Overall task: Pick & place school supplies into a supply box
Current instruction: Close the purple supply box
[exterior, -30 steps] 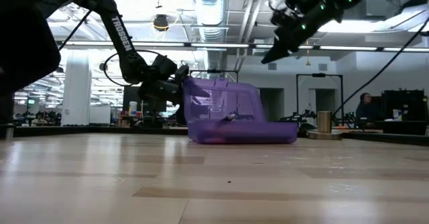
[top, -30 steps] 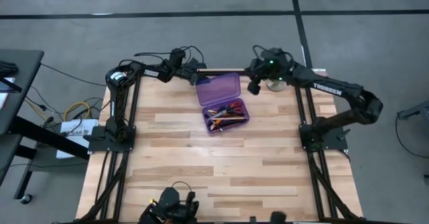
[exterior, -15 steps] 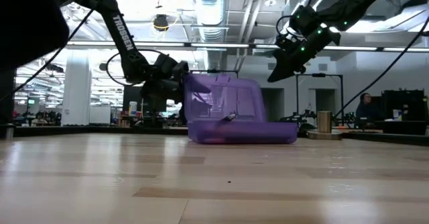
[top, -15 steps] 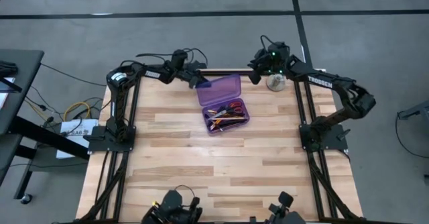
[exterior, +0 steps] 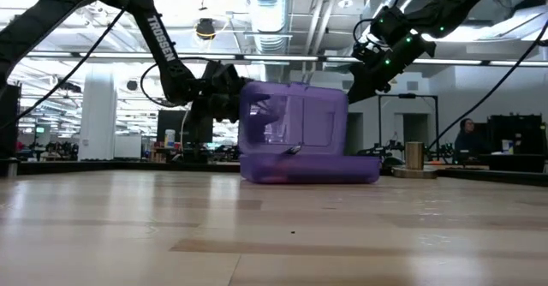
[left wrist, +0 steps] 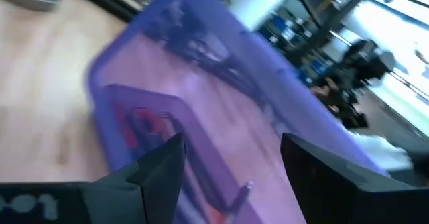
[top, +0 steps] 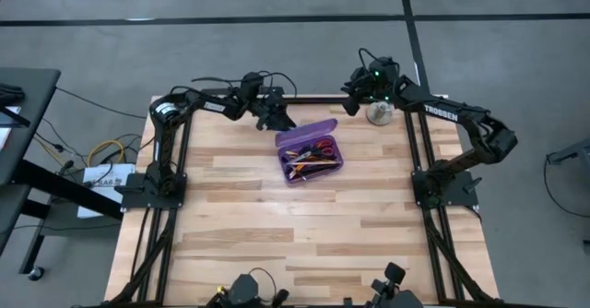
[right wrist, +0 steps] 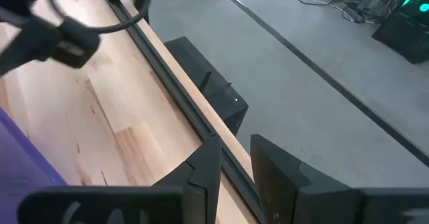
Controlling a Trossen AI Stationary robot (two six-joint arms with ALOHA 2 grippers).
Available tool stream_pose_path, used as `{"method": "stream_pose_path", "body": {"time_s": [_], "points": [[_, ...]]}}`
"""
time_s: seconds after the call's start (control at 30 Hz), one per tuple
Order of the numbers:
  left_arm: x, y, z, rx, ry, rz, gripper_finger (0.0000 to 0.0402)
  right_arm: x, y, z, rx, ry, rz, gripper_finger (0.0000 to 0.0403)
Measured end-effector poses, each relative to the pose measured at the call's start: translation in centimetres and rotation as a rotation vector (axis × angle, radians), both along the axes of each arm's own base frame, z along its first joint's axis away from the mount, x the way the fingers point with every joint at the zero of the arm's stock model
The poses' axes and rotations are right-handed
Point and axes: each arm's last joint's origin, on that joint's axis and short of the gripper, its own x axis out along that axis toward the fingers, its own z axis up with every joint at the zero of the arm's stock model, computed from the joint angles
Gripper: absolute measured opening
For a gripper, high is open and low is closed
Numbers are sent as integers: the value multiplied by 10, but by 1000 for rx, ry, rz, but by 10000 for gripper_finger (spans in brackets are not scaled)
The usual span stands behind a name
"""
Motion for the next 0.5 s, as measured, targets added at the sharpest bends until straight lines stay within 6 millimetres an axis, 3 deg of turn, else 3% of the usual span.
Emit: {"method": "stream_pose_path", "body": {"time_s": [0.5], "points": [[25,-35,5,16,-58,-194,234,0,0,-1,1,12,4,78]]}}
